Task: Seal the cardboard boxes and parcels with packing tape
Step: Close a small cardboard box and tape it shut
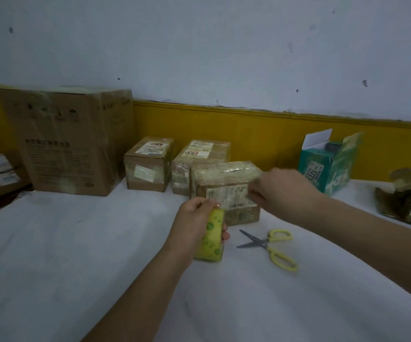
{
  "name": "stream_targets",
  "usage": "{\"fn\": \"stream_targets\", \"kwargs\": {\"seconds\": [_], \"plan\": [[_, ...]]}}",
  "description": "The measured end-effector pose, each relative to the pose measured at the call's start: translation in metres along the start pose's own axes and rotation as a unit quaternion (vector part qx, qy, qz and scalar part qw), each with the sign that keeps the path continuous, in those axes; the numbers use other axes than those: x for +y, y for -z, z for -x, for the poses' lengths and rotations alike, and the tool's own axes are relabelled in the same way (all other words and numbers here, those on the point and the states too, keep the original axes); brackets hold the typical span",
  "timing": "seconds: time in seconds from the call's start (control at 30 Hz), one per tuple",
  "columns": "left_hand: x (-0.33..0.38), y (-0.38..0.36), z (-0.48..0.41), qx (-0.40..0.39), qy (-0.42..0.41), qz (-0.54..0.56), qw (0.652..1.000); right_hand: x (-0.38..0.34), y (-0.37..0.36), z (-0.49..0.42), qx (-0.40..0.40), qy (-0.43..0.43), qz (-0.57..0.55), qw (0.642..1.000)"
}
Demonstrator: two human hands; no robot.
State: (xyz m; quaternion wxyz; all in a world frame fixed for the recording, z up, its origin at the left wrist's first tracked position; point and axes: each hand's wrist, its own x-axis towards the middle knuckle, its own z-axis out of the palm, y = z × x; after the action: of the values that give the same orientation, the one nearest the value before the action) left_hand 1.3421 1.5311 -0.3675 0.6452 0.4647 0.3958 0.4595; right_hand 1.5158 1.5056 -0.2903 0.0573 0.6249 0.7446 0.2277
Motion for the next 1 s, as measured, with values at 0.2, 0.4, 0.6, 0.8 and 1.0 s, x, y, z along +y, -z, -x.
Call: {"fn": "stream_targets", "kwargs": {"seconds": [0.2,0.4,0.6,0.8,1.0], "plan": [[0.0,0.003,0.004,0.004,-0.015,-0.003,1.0,-0.02,-0.028,-0.061,0.065,0.117,-0.136,0.982],[0.003,0.004,0.007,0.024,-0.028,0.009,0.999,-0.025,-0.055,-0.06,0.108,0.12,-0.217,0.963],[0.007,0.0,0.022,0.022,-0.09,-0.02,0.996,-0.028,-0.012,-0.028,0.154,0.047,-0.346,0.924],[0.012,0.004,0.034,0.091,-0.154,-0.052,0.983,-0.043,-0.001,-0.021,0.109,0.033,-0.355,0.928],[0.008,0.009,0.047,0.12,-0.167,-0.085,0.975,-0.067,0.012,-0.014,0.113,0.002,-0.342,0.933]]}}
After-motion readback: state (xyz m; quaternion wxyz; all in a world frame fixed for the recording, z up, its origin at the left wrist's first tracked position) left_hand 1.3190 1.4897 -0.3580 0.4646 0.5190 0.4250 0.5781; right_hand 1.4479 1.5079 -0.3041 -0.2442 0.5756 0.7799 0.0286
